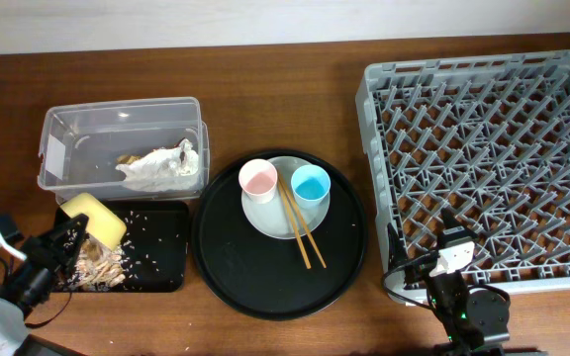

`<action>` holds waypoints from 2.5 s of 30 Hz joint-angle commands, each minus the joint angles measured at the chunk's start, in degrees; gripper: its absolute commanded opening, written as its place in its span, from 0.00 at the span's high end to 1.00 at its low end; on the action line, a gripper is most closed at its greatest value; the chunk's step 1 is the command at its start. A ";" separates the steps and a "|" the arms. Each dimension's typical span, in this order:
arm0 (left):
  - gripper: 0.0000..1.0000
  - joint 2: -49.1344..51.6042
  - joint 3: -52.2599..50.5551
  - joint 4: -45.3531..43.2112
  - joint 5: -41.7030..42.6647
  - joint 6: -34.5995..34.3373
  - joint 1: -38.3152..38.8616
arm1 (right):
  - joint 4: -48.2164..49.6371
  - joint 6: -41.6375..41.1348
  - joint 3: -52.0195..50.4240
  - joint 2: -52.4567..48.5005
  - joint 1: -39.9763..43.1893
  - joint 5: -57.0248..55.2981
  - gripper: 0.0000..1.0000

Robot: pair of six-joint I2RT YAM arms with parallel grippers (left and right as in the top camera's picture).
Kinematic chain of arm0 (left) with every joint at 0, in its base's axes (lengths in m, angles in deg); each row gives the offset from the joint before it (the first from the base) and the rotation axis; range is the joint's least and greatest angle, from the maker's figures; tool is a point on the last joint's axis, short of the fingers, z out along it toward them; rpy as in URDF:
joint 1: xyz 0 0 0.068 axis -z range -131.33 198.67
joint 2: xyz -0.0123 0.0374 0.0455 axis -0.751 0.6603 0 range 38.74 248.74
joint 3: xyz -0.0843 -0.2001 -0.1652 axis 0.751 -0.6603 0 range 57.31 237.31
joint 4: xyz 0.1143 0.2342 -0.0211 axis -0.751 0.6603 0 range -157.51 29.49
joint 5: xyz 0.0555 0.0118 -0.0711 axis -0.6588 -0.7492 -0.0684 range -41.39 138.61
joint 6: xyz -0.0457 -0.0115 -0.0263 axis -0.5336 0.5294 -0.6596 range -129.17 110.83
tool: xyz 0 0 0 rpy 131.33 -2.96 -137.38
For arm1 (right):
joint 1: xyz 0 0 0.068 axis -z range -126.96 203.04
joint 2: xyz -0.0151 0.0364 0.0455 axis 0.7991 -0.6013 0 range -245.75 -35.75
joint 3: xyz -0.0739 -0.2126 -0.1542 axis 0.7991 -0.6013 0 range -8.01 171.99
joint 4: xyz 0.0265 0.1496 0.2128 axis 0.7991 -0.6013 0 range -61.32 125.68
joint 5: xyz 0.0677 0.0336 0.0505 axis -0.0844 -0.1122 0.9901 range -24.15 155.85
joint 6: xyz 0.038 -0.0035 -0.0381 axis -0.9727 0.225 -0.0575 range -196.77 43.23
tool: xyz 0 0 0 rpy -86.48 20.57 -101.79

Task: Sort waste into correct bins and load items into the dishwasher rack
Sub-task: 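Carry the yellow bowl over the black tray and tip out the scraps, then place the empty yellow bowl back on the round tray and release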

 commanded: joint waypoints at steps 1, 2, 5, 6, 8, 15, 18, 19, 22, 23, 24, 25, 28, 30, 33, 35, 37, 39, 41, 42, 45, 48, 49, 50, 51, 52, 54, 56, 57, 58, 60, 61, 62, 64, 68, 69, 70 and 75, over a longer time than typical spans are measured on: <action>1.00 -0.68 -0.33 -0.20 4.90 1.16 -0.31 | -0.11 -0.31 -0.42 0.33 -0.35 -0.09 0.01; 1.00 -0.68 -0.33 -0.11 5.03 1.14 -0.31 | -0.09 -0.31 -0.42 0.33 -0.35 -0.09 0.01; 1.00 -0.68 -0.33 0.20 7.96 1.11 -0.31 | -0.09 -0.31 -0.42 0.33 -0.35 -0.09 0.01; 1.00 -0.68 -0.33 0.90 8.92 0.83 -0.31 | -0.11 -0.31 -0.42 0.33 -0.35 -0.07 0.02; 1.00 -0.68 -0.33 3.13 8.92 0.50 -0.31 | -0.11 -0.31 -0.42 0.33 -0.35 -0.07 0.01; 1.00 -0.68 -0.33 -0.33 8.92 0.46 -0.31 | -0.11 -0.31 -0.42 0.33 -0.35 -0.09 0.01; 1.00 -0.68 -0.33 -0.11 8.92 -2.95 -0.31 | -0.11 -0.31 -0.42 0.33 -0.33 -0.07 0.01; 1.00 -0.68 -0.33 -1.07 8.90 -2.97 -0.31 | -0.11 -0.31 -0.42 0.33 -0.35 -0.09 0.01; 1.00 -0.68 -0.33 -1.70 8.92 -3.04 -0.31 | -0.09 -0.31 -0.42 0.33 -0.35 -0.09 0.01; 1.00 -0.68 -0.33 -1.68 8.92 -3.04 -0.31 | -0.11 -0.31 -0.42 0.33 -0.35 -0.09 0.01; 1.00 -0.68 -0.33 -1.68 8.92 -3.17 -0.31 | -0.11 -0.31 -0.42 0.33 -0.35 -0.09 0.01; 1.00 -0.68 -0.33 -1.68 8.92 -3.45 -0.31 | -0.09 -0.31 -0.42 0.33 -0.35 -0.09 0.01; 1.00 -0.68 -0.33 -1.75 8.92 -4.76 -0.31 | -0.11 -0.31 -0.42 0.33 -0.35 -0.09 0.01; 1.00 -0.74 -0.33 1.46 8.92 -5.60 -0.20 | -0.11 -0.31 -0.42 0.33 -0.35 -0.09 0.01; 1.00 -0.72 -0.33 -2.82 8.83 -5.79 -0.20 | -0.11 -0.31 -0.42 0.33 -0.35 -0.07 0.01; 1.00 -0.68 -0.33 -3.17 8.90 -7.13 -0.20 | -0.11 -0.31 -0.42 0.33 -0.35 -0.09 0.01; 1.00 -0.68 -0.33 -3.98 8.00 -5.90 -0.20 | -0.11 -0.31 -0.42 0.33 -0.35 -0.09 0.01; 1.00 -0.70 -0.33 -4.42 6.82 -5.81 -0.20 | -0.09 -0.31 -0.42 0.33 -0.35 -0.09 0.01; 1.00 -0.70 -0.33 -4.42 7.08 -5.84 -0.20 | -0.11 -0.31 -0.42 0.33 -0.35 -0.07 0.01; 1.00 -0.70 -0.33 -4.42 7.06 -5.86 -0.20 | -0.11 -0.31 -0.42 0.33 -0.35 -0.09 0.01; 1.00 -0.70 -0.33 -4.42 6.23 -5.86 0.70 | -0.11 -0.31 -0.42 0.33 -0.35 -0.09 0.01; 1.00 -0.70 -0.33 -4.44 5.33 -5.88 3.08 | -0.09 -0.31 -0.42 0.33 -0.35 -0.09 0.01; 1.00 -0.70 -0.31 -4.44 4.79 -5.95 4.24 | -0.09 -0.31 -0.42 0.33 -0.35 -0.07 0.01; 1.00 -0.70 -0.31 -4.44 2.73 -7.08 6.08 | -0.09 -0.31 -0.42 0.33 -0.33 -0.07 0.01; 1.00 -0.70 -0.31 -4.42 1.05 -7.50 7.52 | -0.09 -0.31 -0.42 0.33 -0.33 -0.09 0.01; 1.00 -0.70 -0.31 -4.42 -0.85 -8.07 9.14 | -0.11 -0.31 -0.42 0.33 -0.35 -0.09 0.01; 1.00 -0.70 -0.31 -4.42 -4.20 -8.46 12.61 | -0.11 -0.33 -0.42 0.33 -0.33 -0.09 0.01; 1.00 -0.74 -0.26 -4.42 -6.88 -8.74 15.98 | -0.11 -0.31 -0.42 0.33 -0.33 -0.09 0.01; 1.00 -0.81 -0.24 -4.48 -8.66 -9.79 17.55 | -0.11 -0.31 -0.42 0.33 -0.33 -0.09 0.01; 1.00 -0.96 -0.20 -4.46 -10.71 -10.88 18.93 | -0.11 -0.31 -0.42 0.33 -0.35 -0.09 0.01; 1.00 -1.66 0.09 -4.50 -15.76 -12.66 22.18 | -0.11 -0.31 -0.42 0.33 -0.33 -0.07 0.01; 1.00 -2.25 0.28 -4.50 -18.25 -13.22 23.76 | -0.09 -0.31 -0.42 0.33 -0.33 -0.09 0.01; 1.00 -3.08 0.50 -4.50 -20.76 -13.84 25.16 | -0.11 -0.31 -0.42 0.33 -0.33 -0.07 0.01; 1.00 -5.20 0.76 -4.50 -25.59 -15.76 27.17 | -0.11 -0.31 -0.42 0.33 -0.35 -0.09 0.01; 1.00 -11.04 1.09 -4.22 -34.21 -16.74 30.45 | -0.11 -0.31 -0.42 0.33 -0.33 -0.09 0.01; 1.00 -12.70 1.09 -3.87 -36.52 -17.68 31.36 | -0.11 -0.31 -0.42 0.33 -0.35 -0.07 0.01; 1.00 -14.43 1.09 -3.39 -38.47 -18.36 32.41 | -0.11 -0.31 -0.42 0.33 -0.35 -0.09 0.01; 1.00 -23.78 1.09 2.47 -49.77 -18.91 42.71 | -0.11 -0.31 -0.42 0.33 -0.35 -0.07 0.01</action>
